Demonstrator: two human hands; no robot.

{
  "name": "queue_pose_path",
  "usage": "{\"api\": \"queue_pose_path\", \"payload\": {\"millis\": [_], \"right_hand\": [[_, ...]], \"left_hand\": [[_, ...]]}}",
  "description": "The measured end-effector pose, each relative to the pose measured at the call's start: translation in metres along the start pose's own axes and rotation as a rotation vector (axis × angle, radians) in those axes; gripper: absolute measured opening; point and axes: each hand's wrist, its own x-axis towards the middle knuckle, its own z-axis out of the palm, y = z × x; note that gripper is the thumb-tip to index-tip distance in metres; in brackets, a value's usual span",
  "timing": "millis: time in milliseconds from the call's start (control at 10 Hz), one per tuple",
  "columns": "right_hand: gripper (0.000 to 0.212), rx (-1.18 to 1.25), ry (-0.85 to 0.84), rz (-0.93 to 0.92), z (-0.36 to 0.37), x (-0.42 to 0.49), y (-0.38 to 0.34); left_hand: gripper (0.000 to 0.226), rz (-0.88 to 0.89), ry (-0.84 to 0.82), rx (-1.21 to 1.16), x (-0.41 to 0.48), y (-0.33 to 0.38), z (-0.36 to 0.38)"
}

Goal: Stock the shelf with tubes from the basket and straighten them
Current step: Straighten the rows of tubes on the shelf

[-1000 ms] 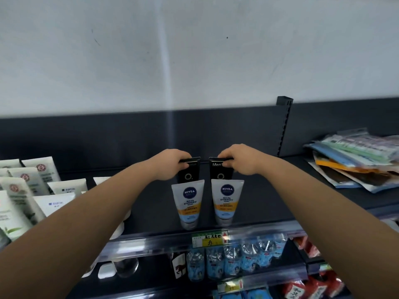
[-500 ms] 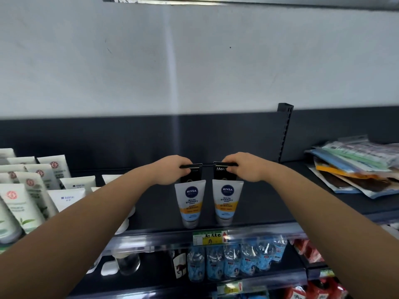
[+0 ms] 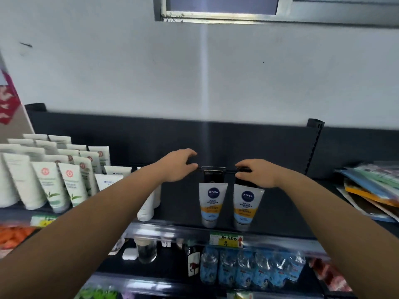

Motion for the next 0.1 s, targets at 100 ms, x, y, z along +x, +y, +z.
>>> {"api": "queue_pose_path", "payload": {"millis": [100], "right_hand": [[0.055,-0.025,0.042,-0.031,-0.0049,0.0020,-0.0172]], "left_hand": [[0.055,-0.025,0.056,0.037,-0.0122,-0.0109,-0.0174]]}}
